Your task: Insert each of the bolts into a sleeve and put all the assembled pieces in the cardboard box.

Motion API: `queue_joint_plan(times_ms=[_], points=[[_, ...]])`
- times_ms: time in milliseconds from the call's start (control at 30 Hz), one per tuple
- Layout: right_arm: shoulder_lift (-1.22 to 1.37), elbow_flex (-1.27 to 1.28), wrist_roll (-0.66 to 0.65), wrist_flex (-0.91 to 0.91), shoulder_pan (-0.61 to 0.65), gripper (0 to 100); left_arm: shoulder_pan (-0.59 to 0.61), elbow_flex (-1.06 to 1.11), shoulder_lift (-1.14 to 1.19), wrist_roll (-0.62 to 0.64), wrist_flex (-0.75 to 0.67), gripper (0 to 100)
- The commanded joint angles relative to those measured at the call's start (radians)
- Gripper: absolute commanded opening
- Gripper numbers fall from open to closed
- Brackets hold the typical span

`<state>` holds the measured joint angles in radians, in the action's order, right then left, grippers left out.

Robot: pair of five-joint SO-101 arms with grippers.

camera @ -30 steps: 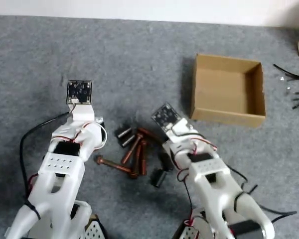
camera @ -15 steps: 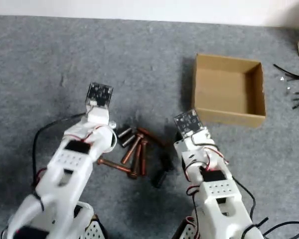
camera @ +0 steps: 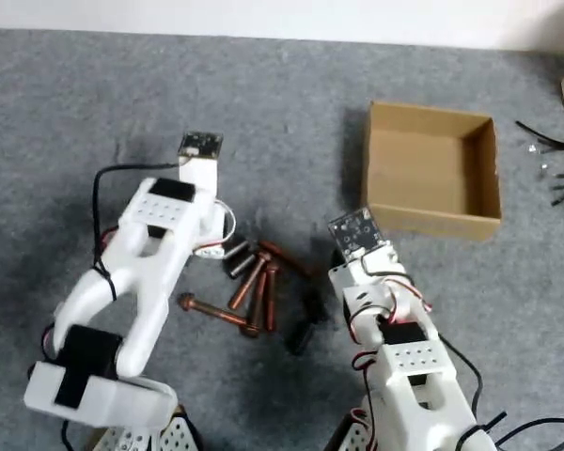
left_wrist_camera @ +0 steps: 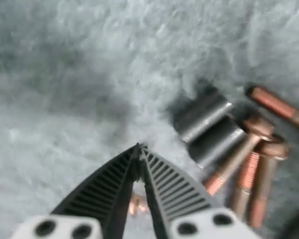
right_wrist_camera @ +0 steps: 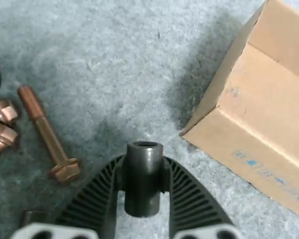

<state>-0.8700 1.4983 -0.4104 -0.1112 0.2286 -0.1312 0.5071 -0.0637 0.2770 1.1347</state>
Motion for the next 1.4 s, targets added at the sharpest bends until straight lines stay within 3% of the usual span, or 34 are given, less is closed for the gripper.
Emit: queue_joint_plan(times_ms=[0,133,267,367,633,933,1367], points=[[-0.025,-0.004,-0.003,0.030,-0.016,0.4,-0.105,-0.062,-0.131,0.198,0.078,1],[-0.025,-0.004,-0.003,0.030,-0.016,0.4,-0.179,-0.010,-0.213,0.310,0.064,1],[-0.025,-0.004,-0.003,0.030,-0.016,0.4,-0.176,0.096,-0.249,0.512,0.063,1],[-0.025,-0.004,-0.005,0.030,-0.016,0.4,-0.130,0.147,-0.252,0.565,0.063,1],[-0.024,-0.001,-0.005,0.062,-0.018,0.4,-0.076,0.189,-0.259,0.572,0.103,3],[-0.024,-0.001,-0.005,0.061,-0.018,0.4,-0.077,0.239,-0.252,0.574,0.147,30],[-0.024,-0.001,-0.005,0.061,-0.018,0.4,-0.065,0.308,-0.251,0.574,0.118,30]])
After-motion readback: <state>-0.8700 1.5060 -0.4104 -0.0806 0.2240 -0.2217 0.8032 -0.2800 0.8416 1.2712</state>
